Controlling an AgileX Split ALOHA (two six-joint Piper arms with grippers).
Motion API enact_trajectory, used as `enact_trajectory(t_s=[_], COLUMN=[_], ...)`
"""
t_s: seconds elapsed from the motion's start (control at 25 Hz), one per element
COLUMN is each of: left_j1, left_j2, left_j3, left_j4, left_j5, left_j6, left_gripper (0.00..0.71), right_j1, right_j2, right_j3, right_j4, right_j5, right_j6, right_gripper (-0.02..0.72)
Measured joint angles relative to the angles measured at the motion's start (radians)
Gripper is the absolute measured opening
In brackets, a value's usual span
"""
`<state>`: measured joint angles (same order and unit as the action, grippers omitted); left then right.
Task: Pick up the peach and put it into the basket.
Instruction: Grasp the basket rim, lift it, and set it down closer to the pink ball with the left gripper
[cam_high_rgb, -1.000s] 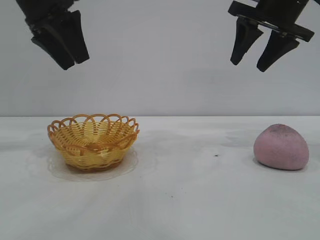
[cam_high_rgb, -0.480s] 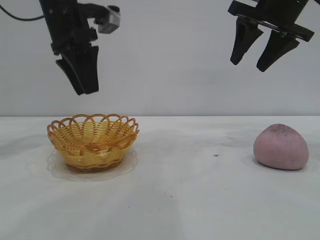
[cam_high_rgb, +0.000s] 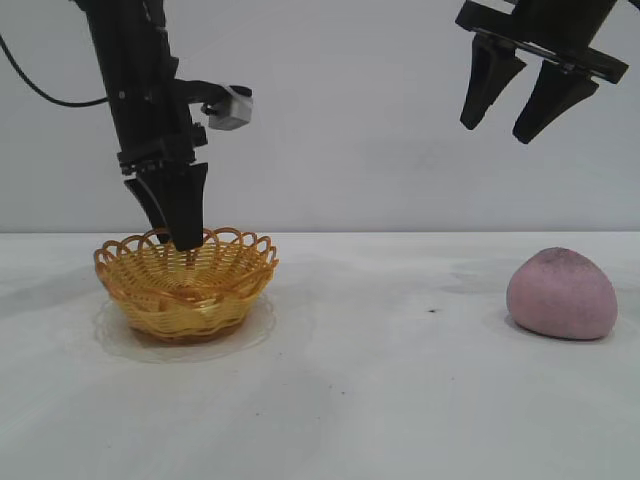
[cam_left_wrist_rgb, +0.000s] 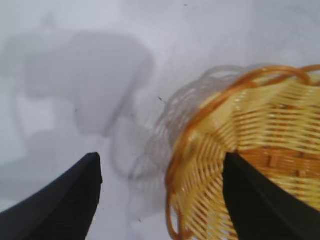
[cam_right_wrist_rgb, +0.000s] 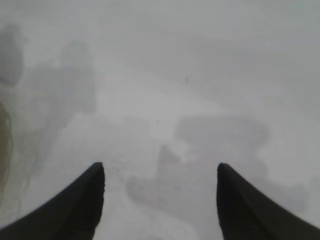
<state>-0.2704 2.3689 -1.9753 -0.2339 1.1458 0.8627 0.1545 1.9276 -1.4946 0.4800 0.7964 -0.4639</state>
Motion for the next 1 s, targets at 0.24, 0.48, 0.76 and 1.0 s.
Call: enact_trajectory(t_s=[0.24, 0.48, 0.76, 1.0], left_j1=[-0.008, -0.008, -0.003, 0.0], left_j2=[0.018, 0.012, -0.118, -0.229], left_j3=[-0.025, -0.057, -0.061, 0.047], left_j4=[0.013, -0.002, -0.042, -0.124], left_j5=[0.05, 0.082, 0.08, 0.08], left_j6=[-0.024, -0.159, -0.524, -0.665], left_gripper=[0.061, 0.0, 0.0, 0.0], right_j1=[0.0, 0.0, 0.0, 0.0], right_j2=[0.0, 0.0, 0.0, 0.0], right_j3=[0.0, 0.0, 0.0, 0.0], right_j4=[0.0, 0.0, 0.0, 0.0], right_j5=[0.0, 0.0, 0.0, -0.002], right_j6=[0.0, 0.0, 0.0, 0.0], right_gripper=[0.454, 0.454, 0.454, 0.454])
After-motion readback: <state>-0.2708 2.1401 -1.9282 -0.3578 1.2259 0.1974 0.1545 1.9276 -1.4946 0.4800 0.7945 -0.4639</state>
